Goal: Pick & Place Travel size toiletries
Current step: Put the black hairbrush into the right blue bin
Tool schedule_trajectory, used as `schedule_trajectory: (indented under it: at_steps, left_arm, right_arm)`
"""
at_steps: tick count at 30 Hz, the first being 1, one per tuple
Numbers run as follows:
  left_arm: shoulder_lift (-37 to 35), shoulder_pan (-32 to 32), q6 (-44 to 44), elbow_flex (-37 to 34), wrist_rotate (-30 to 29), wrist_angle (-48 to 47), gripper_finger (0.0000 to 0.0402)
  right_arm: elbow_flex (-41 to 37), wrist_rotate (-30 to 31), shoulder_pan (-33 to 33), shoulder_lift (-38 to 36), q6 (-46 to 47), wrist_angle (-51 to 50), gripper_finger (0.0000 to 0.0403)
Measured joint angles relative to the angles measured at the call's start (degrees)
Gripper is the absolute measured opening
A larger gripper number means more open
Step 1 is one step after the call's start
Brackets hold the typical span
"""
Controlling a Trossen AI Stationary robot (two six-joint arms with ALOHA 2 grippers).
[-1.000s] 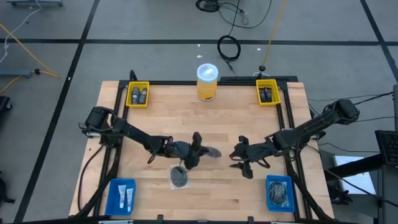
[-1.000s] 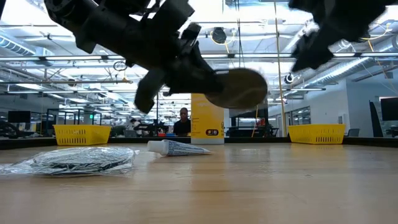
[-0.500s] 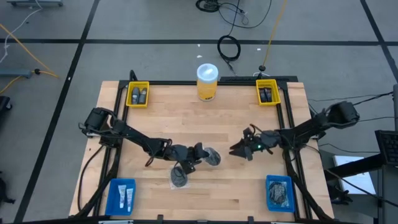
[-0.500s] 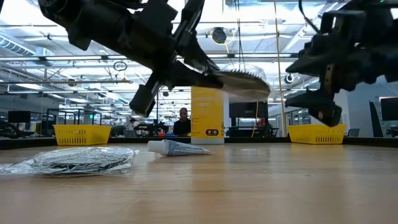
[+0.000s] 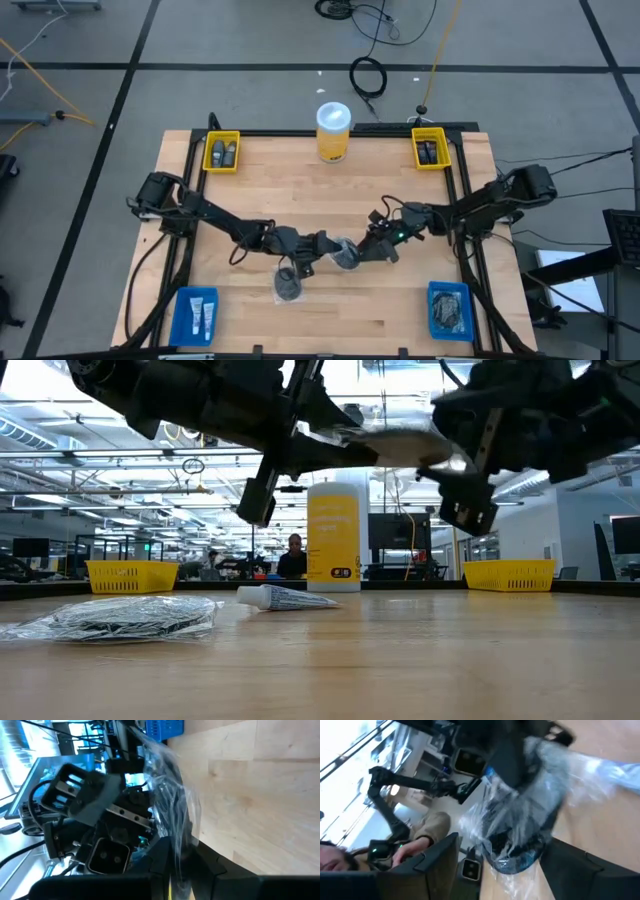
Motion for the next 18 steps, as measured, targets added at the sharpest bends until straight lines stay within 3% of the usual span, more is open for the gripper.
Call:
schedule_trajectory:
  at_steps: [5,13,16,18]
  left_arm:
    - [0.0,0.0,0.1,0.0,0.0,0.6,0.0058]
    - [0.0,0.0,-1.0,0.0,0.0,1.6,0.0058]
    - [0.0,0.0,-6.3,0.0,-0.3,1.7,0.006]
    - [0.0,0.0,-10.0,0.5,-0.4,0.3,0.007]
  right_arm:
    - [2.0,-0.2,0.0,1.6,0.0,0.0,0.0217]
    - [2.2,1.7,-0.3,2.1,-2.1,-1.2,0.0082]
    - [2.2,1.8,-0.3,2.1,-4.2,-1.6,0.0029]
    - [2.2,1.8,-0.3,2.0,-5.3,-3.0,0.0022]
